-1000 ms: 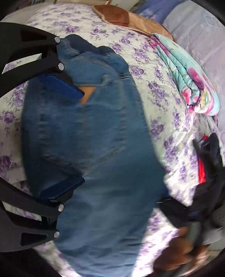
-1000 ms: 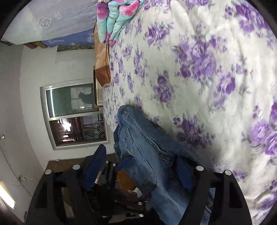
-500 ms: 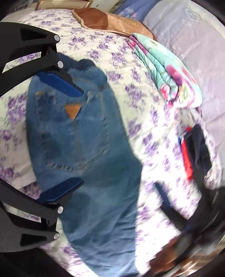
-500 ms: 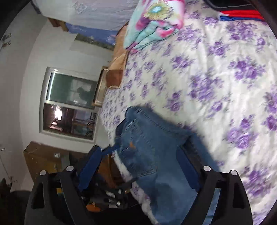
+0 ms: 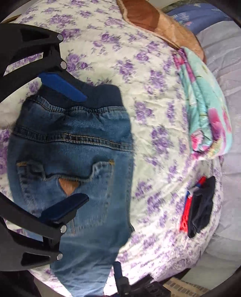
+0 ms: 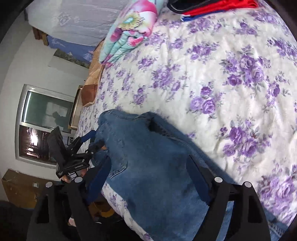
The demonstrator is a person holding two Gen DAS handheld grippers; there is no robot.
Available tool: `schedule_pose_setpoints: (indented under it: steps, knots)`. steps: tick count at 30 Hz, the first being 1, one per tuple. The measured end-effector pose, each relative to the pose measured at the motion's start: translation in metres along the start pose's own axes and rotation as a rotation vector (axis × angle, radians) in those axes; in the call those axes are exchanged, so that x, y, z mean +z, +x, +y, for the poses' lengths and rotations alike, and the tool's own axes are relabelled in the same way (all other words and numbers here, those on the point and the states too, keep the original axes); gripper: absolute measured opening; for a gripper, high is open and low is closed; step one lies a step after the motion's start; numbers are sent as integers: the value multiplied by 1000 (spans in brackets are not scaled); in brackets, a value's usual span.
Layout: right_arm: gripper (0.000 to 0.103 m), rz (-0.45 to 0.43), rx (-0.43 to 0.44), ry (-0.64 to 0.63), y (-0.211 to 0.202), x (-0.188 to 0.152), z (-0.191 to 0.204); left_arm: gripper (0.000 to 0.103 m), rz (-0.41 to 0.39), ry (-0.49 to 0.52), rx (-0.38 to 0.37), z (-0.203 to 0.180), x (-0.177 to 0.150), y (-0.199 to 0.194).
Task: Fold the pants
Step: 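Lift the folded jeans with the right gripper and smooth them flat, then grasp the leg hem with the right gripper and fold it toward the waistband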
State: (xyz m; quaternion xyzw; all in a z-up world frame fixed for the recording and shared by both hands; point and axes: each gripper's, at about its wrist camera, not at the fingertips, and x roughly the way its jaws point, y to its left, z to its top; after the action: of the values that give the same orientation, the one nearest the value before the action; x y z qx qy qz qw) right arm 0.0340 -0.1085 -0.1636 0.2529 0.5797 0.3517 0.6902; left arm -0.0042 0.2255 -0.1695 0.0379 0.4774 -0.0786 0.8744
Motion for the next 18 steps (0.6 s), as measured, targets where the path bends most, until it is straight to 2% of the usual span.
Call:
schedule_pose_setpoints:
  steps: [1,3,5,6,7,8,9,12,15,17,18]
  knots:
    - [85,-1,10,-6,-3,-8,4,97,-21,10,-11,-1,1,-8]
    - [85,-2,-35,-9,-2,-24,2,97,-43,34,-15,-2,1,-15]
    - [85,10,-152,-14,-5,-43,-17,97,-10,63,14,-2,-1,-2]
    - [79,2,-175,-14,-7,-50,-27,98,27,79,45,-1,-3,9]
    - [77,-30,-176,-22,-15,-59,-31,99,62,93,57,0,-5,21]
    - [77,-52,-191,-17,-19,-64,-28,99,63,84,42,3,-6,23]
    - [77,-71,-210,-2,-29,-73,-28,99,57,65,24,7,-5,21]
    - [81,-173,-265,39,-72,-108,-31,97,21,79,36,6,-3,8]
    - [81,-306,-373,148,-121,-155,-54,97,-11,135,22,0,-5,-6]
    - [83,-388,-460,246,-147,-188,-71,97,11,202,75,-4,-10,3]
    - [86,-400,-548,294,-158,-204,-83,99,42,232,107,-4,-13,15]
